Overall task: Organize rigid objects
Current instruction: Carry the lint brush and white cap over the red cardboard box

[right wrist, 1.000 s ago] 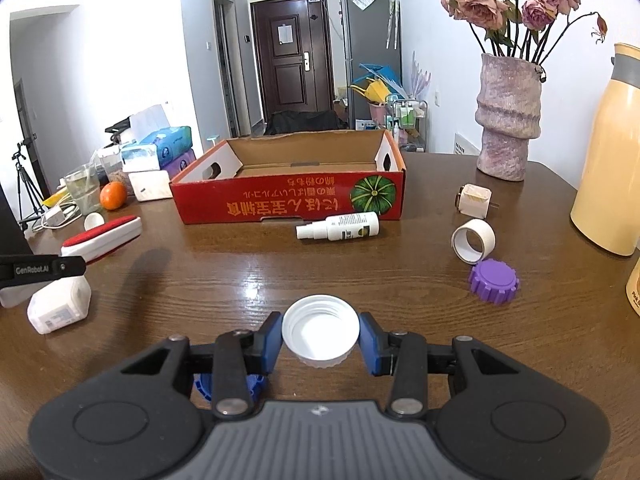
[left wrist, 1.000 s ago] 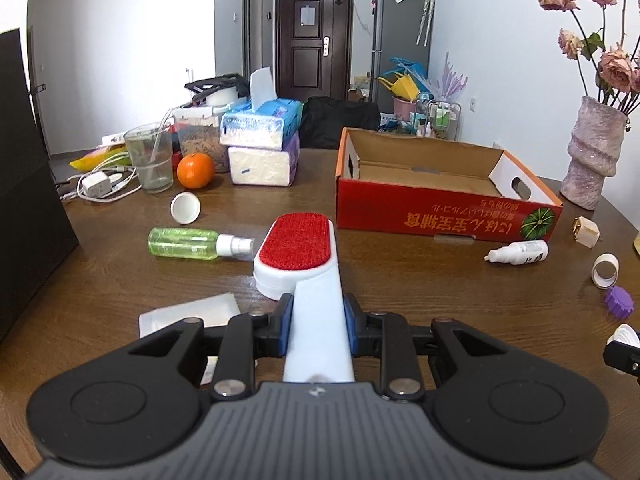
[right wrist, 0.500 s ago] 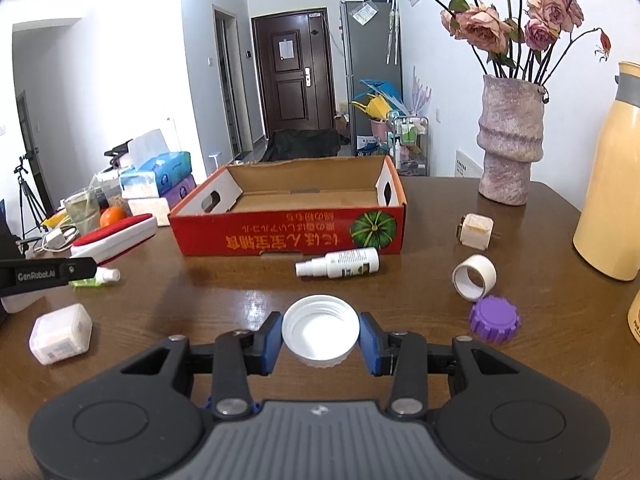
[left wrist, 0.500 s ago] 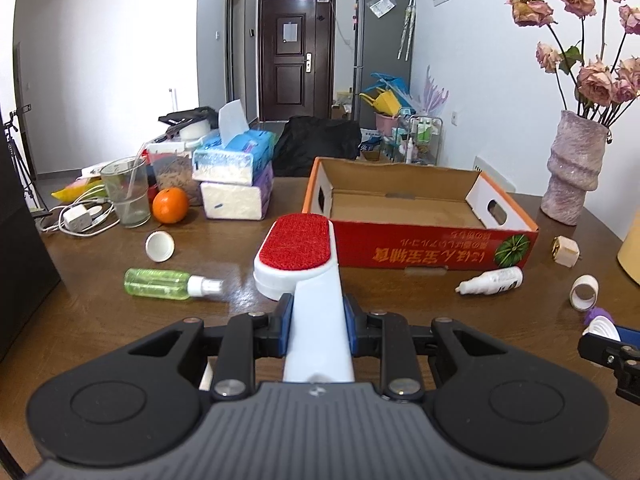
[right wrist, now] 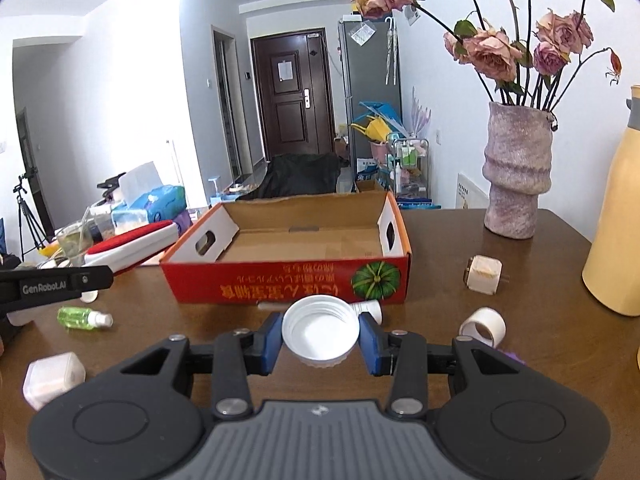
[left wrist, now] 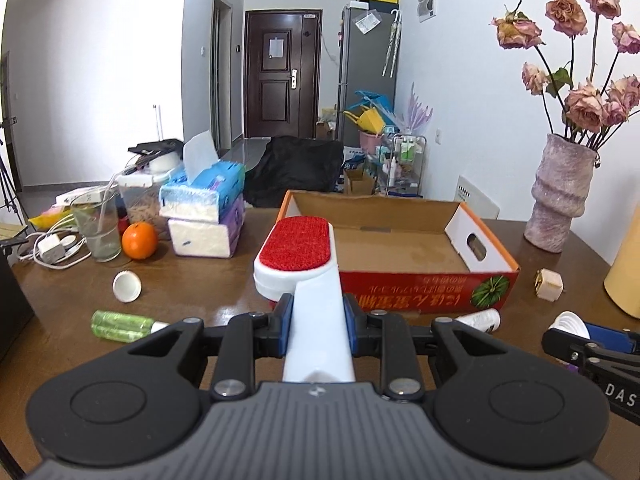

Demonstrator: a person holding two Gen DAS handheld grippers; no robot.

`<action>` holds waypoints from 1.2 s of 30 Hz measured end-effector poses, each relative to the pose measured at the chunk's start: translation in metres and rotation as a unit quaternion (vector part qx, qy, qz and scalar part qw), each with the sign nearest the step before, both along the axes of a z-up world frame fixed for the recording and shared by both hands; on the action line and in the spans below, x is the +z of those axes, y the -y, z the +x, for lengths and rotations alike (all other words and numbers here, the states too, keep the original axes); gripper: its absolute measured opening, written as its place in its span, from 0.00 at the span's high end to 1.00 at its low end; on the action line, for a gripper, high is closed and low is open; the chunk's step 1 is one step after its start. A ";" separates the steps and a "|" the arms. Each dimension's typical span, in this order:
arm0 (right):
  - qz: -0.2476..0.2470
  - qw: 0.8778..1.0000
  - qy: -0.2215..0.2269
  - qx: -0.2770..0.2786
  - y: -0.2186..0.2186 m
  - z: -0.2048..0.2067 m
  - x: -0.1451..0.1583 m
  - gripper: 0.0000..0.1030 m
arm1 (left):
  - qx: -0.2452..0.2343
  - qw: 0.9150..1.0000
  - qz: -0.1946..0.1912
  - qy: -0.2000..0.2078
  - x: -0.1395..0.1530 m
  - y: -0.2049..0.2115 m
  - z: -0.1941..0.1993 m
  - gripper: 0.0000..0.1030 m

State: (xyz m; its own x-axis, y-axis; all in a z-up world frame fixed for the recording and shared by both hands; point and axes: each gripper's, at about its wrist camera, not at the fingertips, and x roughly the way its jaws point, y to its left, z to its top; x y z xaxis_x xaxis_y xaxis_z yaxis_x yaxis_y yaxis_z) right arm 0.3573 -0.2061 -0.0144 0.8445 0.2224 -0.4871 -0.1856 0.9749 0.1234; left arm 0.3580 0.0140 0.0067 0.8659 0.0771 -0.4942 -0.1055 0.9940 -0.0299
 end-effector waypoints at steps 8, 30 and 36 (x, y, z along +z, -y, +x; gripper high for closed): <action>0.008 1.000 0.011 -0.005 0.000 0.031 0.006 0.62 | -0.003 1.000 -0.004 0.010 0.007 0.007 0.026 0.75; 0.019 0.999 0.040 -0.019 -0.016 0.124 0.014 0.62 | 0.006 0.999 -0.030 0.038 0.008 0.007 0.112 0.75; 0.018 0.999 0.040 -0.024 -0.019 0.152 0.011 0.62 | 0.006 0.999 -0.030 0.037 0.005 0.005 0.139 0.75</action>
